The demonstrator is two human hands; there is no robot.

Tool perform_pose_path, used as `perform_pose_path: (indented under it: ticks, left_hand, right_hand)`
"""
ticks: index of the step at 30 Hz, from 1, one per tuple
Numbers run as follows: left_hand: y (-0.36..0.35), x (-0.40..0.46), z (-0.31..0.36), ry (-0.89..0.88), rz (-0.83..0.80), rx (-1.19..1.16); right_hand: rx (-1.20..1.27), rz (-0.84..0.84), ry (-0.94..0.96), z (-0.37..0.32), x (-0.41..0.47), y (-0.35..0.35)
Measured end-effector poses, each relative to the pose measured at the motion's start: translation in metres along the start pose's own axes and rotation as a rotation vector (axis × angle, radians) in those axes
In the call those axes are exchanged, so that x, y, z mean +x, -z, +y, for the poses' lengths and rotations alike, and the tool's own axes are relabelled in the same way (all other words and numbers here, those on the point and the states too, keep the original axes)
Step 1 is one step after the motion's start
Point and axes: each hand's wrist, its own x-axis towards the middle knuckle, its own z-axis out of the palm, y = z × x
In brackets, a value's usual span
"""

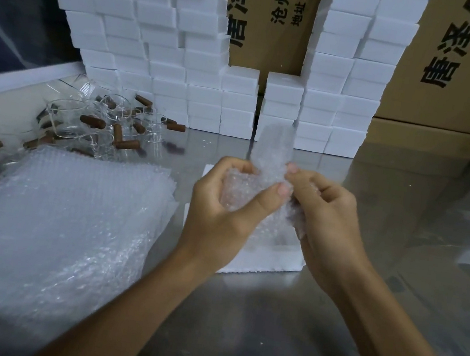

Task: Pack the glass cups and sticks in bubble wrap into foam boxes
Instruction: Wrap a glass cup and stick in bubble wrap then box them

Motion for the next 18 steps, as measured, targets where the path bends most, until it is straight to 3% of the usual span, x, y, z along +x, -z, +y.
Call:
perform_pose_path:
  ticks: [4,8,14,18]
  left_hand:
    - [0.012,0.005,0.002,0.022,-0.215,0.057]
    - [0.024,0.012,0.003,0.093,-0.428,0.057]
    - [0.033,0.016,0.005,0.073,-0.464,0.224]
    - [0.035,0.018,0.006,0.079,-0.448,0.245]
  right_hand:
    - [0.084,0.013,-0.047,-0.006,0.0,0.002]
    - [-0.054,0.01,0.015,-0.005,-0.003,0.001]
    - [-0.274,-0.195,0.309,-0.001,-0.005,-0.006]
    - [-0.269,-0.295,0.287,-0.002,-0.007,-0.001]
